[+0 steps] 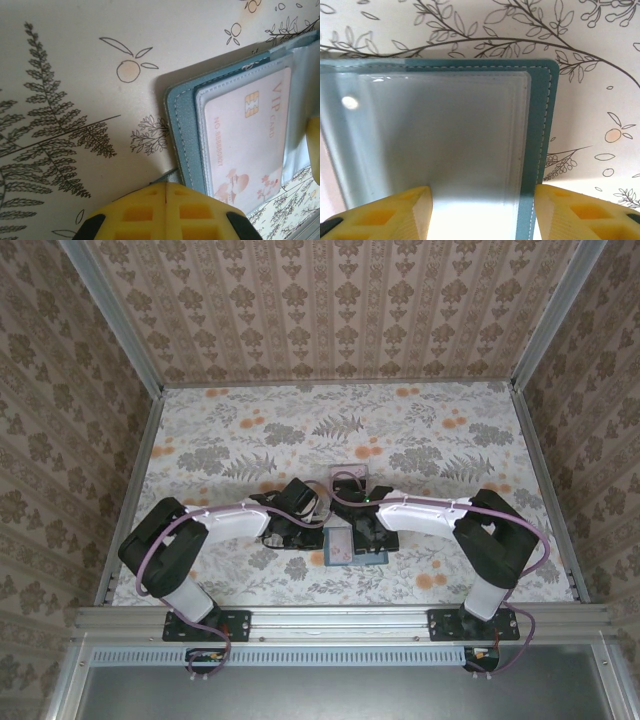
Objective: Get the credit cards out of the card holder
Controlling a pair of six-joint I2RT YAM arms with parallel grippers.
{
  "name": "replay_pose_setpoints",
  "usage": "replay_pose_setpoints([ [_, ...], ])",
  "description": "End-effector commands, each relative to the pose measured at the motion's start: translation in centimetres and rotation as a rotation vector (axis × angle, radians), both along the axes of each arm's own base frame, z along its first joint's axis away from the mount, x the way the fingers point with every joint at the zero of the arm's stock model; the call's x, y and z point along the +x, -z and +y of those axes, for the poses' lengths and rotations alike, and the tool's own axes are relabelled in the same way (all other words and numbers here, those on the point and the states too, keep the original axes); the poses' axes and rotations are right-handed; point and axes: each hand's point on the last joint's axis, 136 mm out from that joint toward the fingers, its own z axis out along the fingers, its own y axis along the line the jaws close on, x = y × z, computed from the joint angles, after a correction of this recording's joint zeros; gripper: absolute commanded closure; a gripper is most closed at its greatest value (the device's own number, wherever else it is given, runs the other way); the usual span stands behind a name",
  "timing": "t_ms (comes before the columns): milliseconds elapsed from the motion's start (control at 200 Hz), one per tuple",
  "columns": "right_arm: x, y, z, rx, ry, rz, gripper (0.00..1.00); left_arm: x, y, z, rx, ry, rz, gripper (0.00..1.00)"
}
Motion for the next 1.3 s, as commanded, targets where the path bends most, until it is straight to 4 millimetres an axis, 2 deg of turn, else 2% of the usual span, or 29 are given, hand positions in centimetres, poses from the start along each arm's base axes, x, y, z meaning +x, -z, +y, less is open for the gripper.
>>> replay_pose_setpoints([
  [0, -0.7, 0.3, -1.3, -0.031, -0.004, 0.012, 0.43, -1.3, 2.0, 1.7, 0.099, 0.013, 0.059, 0.97],
  [245, 0.0, -1.9, -0.8, 0.036, 0.001, -0.046, 0.44, -0.9, 0.8, 1.1, 0.080, -0.001, 0.036, 0.97],
  [475, 0.4, -3.9, 1.3, 0.217, 0.020, -0.076, 0.47, 0.0, -0.9, 0.4, 0.053, -0.030, 0.001, 0.97],
  [635, 0.8, -4.4, 3.1, 0.364, 0.036, -0.075, 0.53, 0.4, -2.3, -0.4, 0.026, -0.041, -0.022, 0.97],
  [870, 1.5, -4.3, 5.2, 0.528, 0.059, -0.053, 0.71, 0.3, -3.4, -2.0, -0.016, -0.037, -0.031, 0.98],
  [1045, 1.9, -3.9, 6.3, 0.599, 0.067, -0.032, 0.78, 0.0, -2.8, -3.0, -0.049, -0.032, -0.005, 0.99],
  [1295, 2.2, -2.6, 6.9, 0.613, 0.073, 0.005, 0.80, -0.5, -0.5, -2.1, 0.021, -0.028, 0.030, 0.99],
])
